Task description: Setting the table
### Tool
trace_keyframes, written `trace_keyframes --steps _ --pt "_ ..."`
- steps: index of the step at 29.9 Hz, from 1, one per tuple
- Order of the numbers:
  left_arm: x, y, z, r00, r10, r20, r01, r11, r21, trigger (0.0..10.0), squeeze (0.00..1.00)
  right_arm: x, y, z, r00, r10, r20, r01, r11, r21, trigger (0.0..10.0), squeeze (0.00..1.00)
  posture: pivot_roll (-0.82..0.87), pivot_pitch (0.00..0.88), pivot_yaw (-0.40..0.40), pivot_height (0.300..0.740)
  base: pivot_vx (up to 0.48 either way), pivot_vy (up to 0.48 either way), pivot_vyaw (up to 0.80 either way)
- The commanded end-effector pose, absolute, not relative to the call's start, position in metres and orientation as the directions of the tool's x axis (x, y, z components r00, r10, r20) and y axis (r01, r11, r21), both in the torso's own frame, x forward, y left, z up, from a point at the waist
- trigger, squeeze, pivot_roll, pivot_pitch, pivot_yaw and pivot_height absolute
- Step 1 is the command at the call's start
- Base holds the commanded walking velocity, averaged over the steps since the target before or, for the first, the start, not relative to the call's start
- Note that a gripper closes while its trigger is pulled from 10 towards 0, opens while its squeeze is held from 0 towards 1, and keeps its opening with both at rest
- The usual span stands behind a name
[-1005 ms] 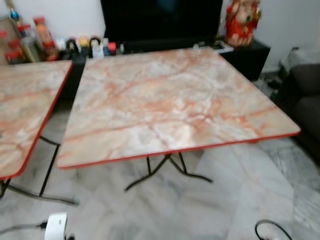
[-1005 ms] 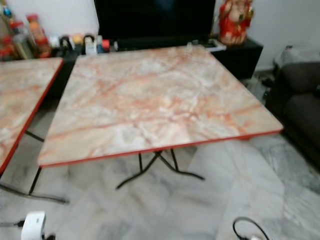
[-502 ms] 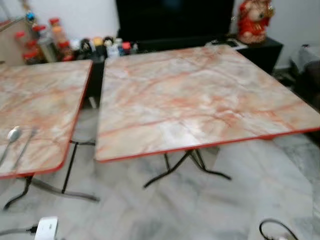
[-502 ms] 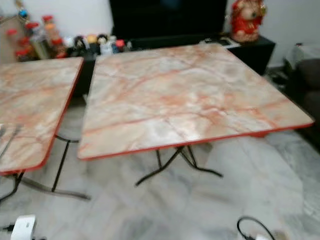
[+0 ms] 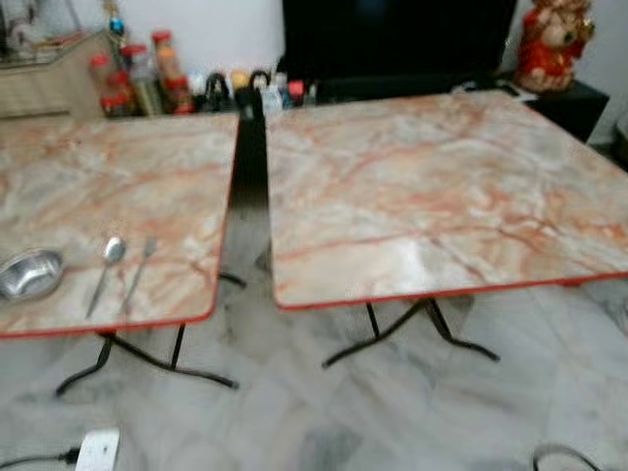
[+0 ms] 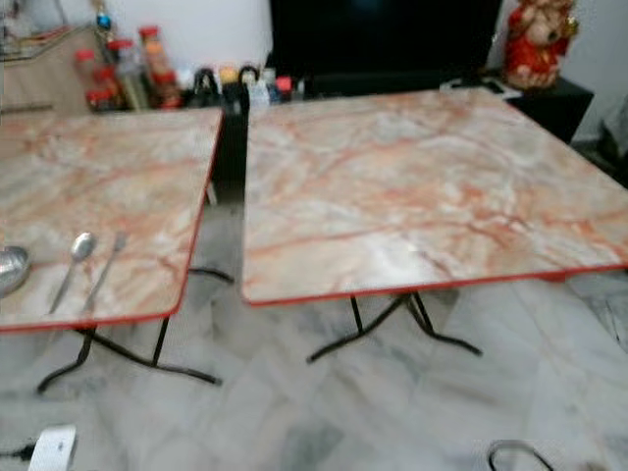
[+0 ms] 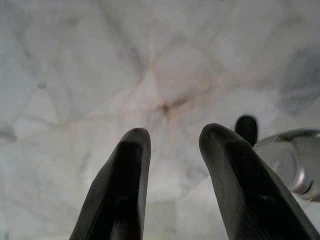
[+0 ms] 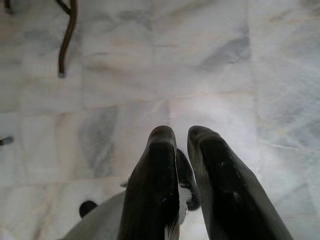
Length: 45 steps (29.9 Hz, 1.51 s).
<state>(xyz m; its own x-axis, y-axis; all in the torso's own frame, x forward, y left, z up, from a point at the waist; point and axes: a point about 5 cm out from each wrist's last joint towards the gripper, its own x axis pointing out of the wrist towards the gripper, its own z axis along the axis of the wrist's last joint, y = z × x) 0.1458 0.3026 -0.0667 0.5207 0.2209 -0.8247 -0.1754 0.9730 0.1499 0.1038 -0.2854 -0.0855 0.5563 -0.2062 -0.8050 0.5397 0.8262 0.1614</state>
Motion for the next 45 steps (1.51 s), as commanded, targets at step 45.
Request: trace_keyframes --steps 45 --pt "0.156 0.302 -0.063 0.537 0.229 -0.812 -0.179 0.971 0.156 10.0 0.0 0.113 -0.276 -0.087 0.555 -0.207 -0.806 0.535 0.83 0.156 10.0 0.0 0.07 0.0 0.03 0.74 0.0 0.327 0.17"
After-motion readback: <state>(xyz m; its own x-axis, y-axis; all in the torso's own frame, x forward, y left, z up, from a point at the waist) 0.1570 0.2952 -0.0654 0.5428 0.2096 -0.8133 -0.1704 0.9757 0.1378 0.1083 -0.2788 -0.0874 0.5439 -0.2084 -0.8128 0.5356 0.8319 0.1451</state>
